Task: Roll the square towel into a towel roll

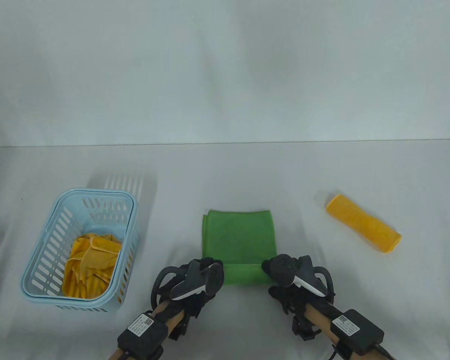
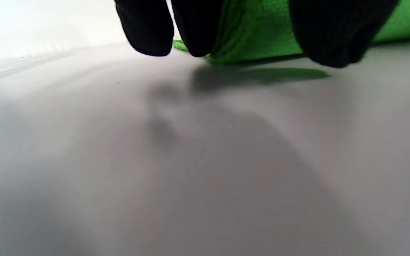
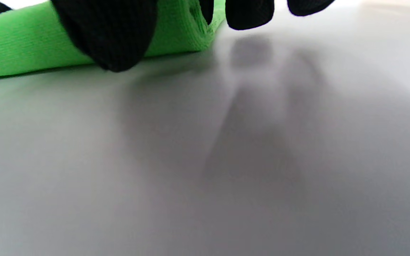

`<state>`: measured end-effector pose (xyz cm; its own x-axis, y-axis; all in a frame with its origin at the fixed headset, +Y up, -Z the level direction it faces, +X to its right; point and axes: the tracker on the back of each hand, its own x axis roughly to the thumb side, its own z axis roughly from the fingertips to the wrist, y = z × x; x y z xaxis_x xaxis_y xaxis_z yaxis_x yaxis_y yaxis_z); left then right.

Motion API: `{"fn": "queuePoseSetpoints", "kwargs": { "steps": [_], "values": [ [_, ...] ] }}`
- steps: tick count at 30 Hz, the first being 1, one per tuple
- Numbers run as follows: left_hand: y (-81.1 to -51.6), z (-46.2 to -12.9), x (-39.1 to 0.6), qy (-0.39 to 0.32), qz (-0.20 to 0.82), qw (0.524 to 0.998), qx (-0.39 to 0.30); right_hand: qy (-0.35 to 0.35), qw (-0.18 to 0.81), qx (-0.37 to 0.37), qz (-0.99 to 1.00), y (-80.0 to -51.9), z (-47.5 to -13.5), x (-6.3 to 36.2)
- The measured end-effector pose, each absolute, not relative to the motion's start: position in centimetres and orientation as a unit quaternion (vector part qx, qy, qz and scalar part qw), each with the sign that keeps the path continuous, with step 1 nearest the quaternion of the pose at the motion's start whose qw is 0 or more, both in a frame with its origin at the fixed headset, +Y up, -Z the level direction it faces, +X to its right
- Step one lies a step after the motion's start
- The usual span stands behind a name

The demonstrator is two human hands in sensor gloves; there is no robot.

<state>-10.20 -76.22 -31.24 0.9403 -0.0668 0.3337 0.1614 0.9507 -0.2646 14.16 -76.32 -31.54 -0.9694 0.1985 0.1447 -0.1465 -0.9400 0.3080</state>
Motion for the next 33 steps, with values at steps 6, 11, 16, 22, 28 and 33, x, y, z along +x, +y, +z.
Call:
{"fn": "queuePoseSetpoints", "kwargs": {
  "steps": [6, 11, 16, 22, 28, 33],
  "values": [
    [-75.9, -31.5, -10.5, -0.152, -0.035, 0.977, -0.145, 0.124, 0.101, 0.086, 0.983, -76.5, -31.7, 14.4],
    [-75.5, -31.9, -11.0, -0.139, 0.004, 0.978, -0.153, 0.127, 0.132, 0.072, 0.98, -76.3, -32.0, 14.6],
    [-75.0, -32.6, -12.3, -0.104, 0.108, 0.972, -0.179, 0.148, 0.219, 0.034, 0.964, -75.9, -32.6, 15.5],
    [-74.6, -33.0, -13.4, -0.069, 0.16, 0.967, -0.186, 0.148, 0.266, 0.001, 0.953, -75.7, -32.5, 16.0],
    [-74.8, -32.5, -13.2, -0.073, 0.133, 0.967, -0.203, 0.148, 0.246, -0.008, 0.958, -75.7, -31.6, 15.7],
    [-74.9, -32.6, -12.9, -0.059, 0.084, 0.982, -0.158, 0.105, 0.207, -0.028, 0.972, -75.9, -31.7, 15.5]
  ]
}}
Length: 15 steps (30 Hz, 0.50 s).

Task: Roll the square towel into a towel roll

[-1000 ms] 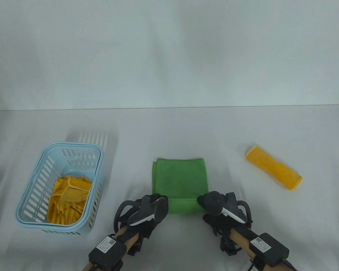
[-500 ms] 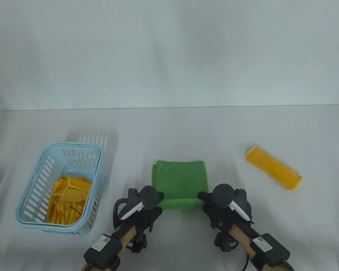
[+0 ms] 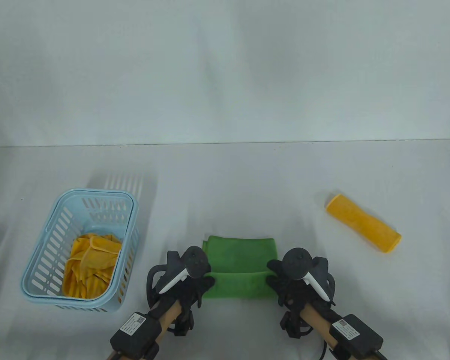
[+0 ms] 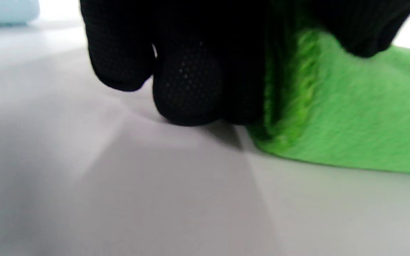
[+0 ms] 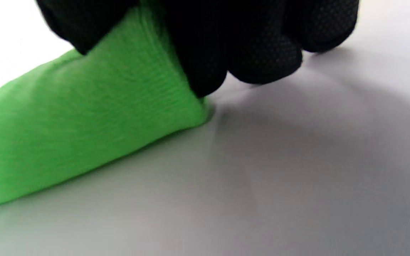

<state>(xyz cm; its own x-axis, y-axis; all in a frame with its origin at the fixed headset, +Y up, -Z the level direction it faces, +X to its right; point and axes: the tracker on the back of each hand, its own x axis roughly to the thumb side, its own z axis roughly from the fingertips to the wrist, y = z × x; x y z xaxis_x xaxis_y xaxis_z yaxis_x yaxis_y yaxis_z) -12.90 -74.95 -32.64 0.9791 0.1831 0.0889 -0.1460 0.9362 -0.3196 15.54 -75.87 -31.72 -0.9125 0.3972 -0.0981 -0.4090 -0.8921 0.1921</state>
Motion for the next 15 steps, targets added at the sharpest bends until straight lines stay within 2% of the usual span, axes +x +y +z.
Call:
{"fn": "queuePoseSetpoints", "kwargs": {
  "steps": [3, 15],
  "values": [
    [-75.05, -32.6, -12.99, -0.046, 0.077, 0.986, -0.14, 0.091, 0.181, -0.039, 0.979, -75.98, -31.92, 15.88],
    [-74.51, -32.61, -13.92, -0.019, 0.08, 0.99, -0.113, 0.091, 0.201, -0.048, 0.974, -75.32, -31.88, 16.58]
  ]
}}
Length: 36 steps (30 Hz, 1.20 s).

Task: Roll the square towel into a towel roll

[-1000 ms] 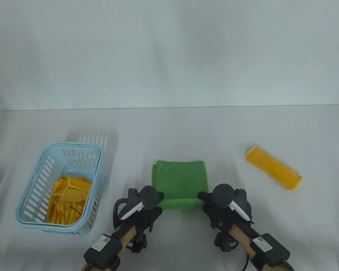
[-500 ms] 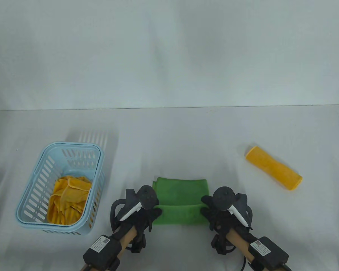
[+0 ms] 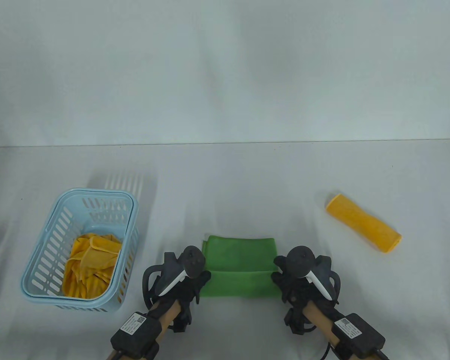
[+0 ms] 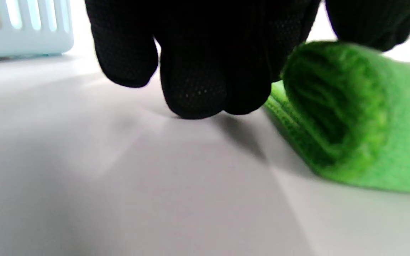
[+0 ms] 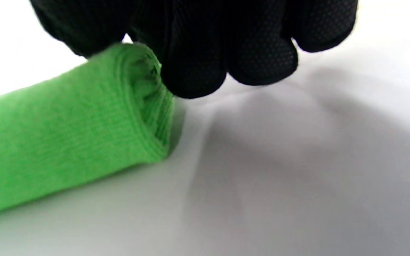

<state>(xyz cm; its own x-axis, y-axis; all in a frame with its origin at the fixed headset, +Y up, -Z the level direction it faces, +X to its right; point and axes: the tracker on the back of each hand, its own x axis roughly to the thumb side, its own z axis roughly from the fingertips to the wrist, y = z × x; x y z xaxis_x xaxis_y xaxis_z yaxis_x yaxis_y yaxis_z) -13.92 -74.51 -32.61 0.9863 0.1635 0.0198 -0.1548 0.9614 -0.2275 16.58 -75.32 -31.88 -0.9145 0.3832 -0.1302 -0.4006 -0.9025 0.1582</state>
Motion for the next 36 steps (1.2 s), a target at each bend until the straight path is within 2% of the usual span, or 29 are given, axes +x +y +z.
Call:
{"fn": "queuePoseSetpoints", "kwargs": {
  "steps": [6, 10, 14, 17, 18, 21, 26, 36],
  "values": [
    [-73.2, -32.3, -13.8, -0.034, 0.075, 0.993, -0.08, 0.06, 0.214, -0.037, 0.974, -73.8, -31.5, 16.8],
    [-71.6, -31.6, -13.4, -0.053, 0.059, 0.996, -0.046, 0.035, 0.217, -0.004, 0.975, -72.7, -30.7, 16.2],
    [-70.0, -30.3, -12.6, -0.103, 0.059, 0.993, -0.018, 0.011, 0.223, 0.063, 0.973, -71.6, -29.8, 15.0],
    [-69.7, -29.4, -11.6, -0.158, 0.054, 0.986, -0.023, 0.015, 0.18, 0.107, 0.978, -71.7, -29.2, 13.9],
    [-69.9, -29.2, -11.1, -0.191, 0.043, 0.98, -0.032, 0.022, 0.161, 0.117, 0.98, -71.9, -29.0, 13.5],
    [-70.6, -28.8, -10.0, -0.217, 0.005, 0.975, -0.047, 0.045, 0.112, 0.134, 0.984, -72.9, -28.8, 12.6],
    [-72.9, -29.0, -8.8, -0.22, -0.067, 0.97, -0.072, 0.065, 0.055, 0.138, 0.987, -74.7, -28.7, 11.9],
    [-75.4, -29.7, -8.8, -0.201, -0.11, 0.969, -0.092, 0.065, -0.007, 0.138, 0.988, -76.5, -29.2, 11.9]
  ]
}}
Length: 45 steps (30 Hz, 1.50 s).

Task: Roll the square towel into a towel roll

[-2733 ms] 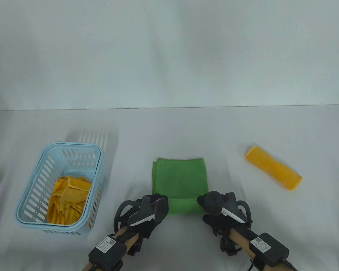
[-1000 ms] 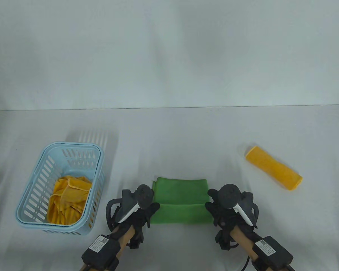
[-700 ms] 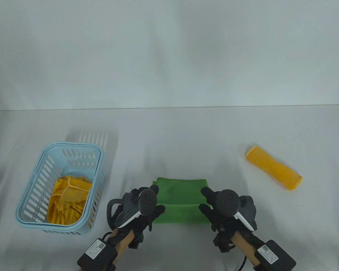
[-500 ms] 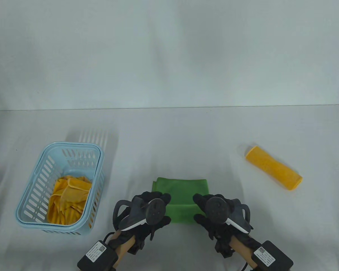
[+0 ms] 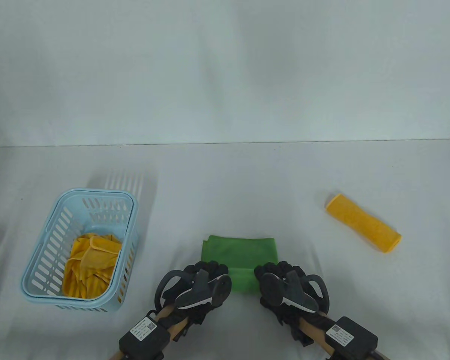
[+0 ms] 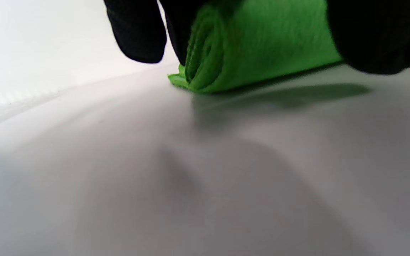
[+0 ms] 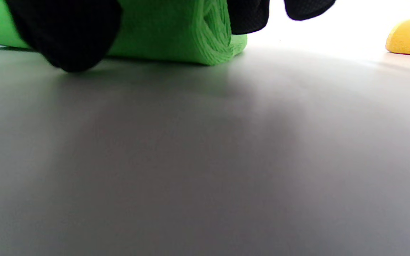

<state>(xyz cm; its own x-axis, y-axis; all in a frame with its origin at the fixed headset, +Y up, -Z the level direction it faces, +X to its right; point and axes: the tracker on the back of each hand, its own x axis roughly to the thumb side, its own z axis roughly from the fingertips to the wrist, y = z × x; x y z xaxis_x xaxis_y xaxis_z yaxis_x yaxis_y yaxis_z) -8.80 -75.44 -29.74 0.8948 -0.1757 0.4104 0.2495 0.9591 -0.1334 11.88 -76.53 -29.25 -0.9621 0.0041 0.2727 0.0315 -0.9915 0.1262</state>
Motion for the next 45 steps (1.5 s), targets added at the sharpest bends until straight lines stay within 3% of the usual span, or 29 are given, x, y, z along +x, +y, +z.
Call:
{"fn": "queuePoseSetpoints", "kwargs": {
  "steps": [7, 14, 19, 26, 32, 45],
  "values": [
    [-75.5, -30.1, -9.1, -0.184, -0.105, 0.973, -0.089, -0.068, -0.048, -0.106, -0.991, -76.5, -30.2, 12.8],
    [-74.1, -31.6, -11.2, -0.125, 0.065, 0.981, -0.136, -0.101, -0.192, -0.024, -0.976, -76.0, -31.7, 15.0],
    [-74.2, -32.1, -12.5, -0.078, 0.135, 0.974, -0.164, -0.104, -0.236, 0.009, -0.966, -75.7, -32.1, 16.1],
    [-74.3, -31.9, -13.2, -0.058, 0.148, 0.969, -0.189, -0.115, -0.256, 0.038, -0.959, -75.8, -31.5, 16.7],
    [-74.8, -32.4, -13.3, -0.02, 0.099, 0.983, -0.152, -0.091, -0.206, 0.053, -0.973, -76.2, -32.0, 16.4],
    [-73.4, -32.5, -14.4, -0.006, 0.099, 0.988, -0.116, -0.1, -0.234, 0.063, -0.965, -74.9, -32.0, 17.5]
  ]
}}
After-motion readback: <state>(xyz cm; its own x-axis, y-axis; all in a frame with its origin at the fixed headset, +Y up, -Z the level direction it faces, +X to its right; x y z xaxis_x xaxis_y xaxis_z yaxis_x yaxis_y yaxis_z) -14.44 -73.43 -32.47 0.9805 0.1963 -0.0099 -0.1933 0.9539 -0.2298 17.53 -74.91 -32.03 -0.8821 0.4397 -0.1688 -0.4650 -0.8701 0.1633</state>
